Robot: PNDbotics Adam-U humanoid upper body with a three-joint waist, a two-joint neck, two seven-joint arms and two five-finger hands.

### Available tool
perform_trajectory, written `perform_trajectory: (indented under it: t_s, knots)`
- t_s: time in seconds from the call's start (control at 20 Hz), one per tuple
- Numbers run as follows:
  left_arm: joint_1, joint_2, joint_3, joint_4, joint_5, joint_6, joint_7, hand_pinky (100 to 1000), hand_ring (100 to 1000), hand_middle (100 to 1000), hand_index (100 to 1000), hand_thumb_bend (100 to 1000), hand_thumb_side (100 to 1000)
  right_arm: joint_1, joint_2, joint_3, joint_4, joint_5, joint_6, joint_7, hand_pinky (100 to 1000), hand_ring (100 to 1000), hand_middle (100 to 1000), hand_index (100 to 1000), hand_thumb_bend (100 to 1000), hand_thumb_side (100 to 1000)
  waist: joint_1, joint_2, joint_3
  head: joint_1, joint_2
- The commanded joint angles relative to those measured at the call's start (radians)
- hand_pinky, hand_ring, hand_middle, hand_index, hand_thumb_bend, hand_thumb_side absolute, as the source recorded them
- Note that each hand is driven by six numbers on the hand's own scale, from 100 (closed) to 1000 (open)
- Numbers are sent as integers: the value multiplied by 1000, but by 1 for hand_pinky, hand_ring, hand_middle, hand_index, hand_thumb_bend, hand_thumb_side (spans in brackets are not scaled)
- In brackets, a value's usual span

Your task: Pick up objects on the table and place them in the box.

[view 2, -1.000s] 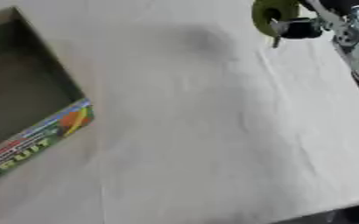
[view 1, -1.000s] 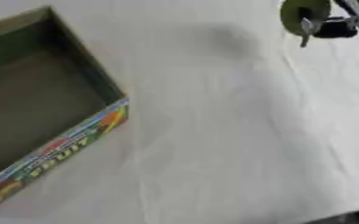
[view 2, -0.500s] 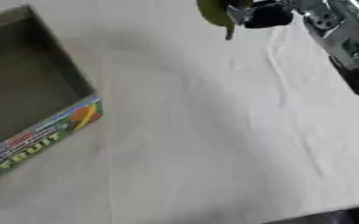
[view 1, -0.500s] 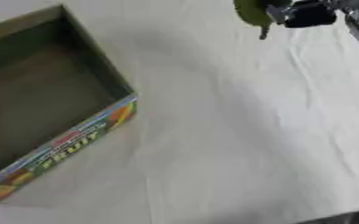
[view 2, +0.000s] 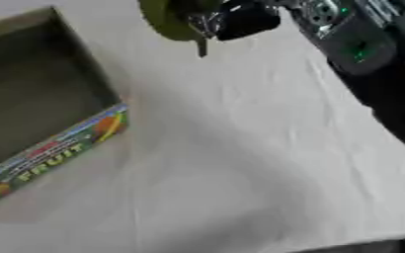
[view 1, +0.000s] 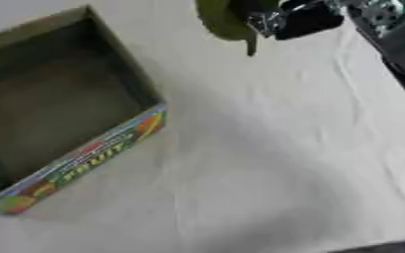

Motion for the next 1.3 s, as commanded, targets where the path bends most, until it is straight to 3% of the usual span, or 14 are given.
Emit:
perform_trajectory:
  t_s: [0.05,0.45,0.65,1.0,1.3]
  knots:
    - [-10,38,-1,-15,10,-5,15,641,708,643,832,100,581,-69,53,34,-15,-37,46,50,760,539,490,639,100,207,6,-30,6,-12,6]
    - [-18,56,-6,-15,13,-27,51,644,705,642,828,100,582,-267,247,57,116,-40,123,171,738,533,482,626,100,230,6,-48,32,-39,28]
    - [-32,71,-20,-15,16,-53,67,649,704,640,825,100,522,-349,343,44,212,2,137,202,732,537,477,617,100,177,11,-57,52,-73,47]
    - [-46,81,-39,-15,22,-79,73,654,705,638,820,100,483,-388,514,52,361,100,130,192,746,540,473,612,100,247,19,-65,69,-97,48]
    - [-62,85,-49,-15,29,-89,68,655,704,637,820,100,475,-375,583,69,450,191,106,168,752,541,469,609,100,243,15,-66,82,-103,42]
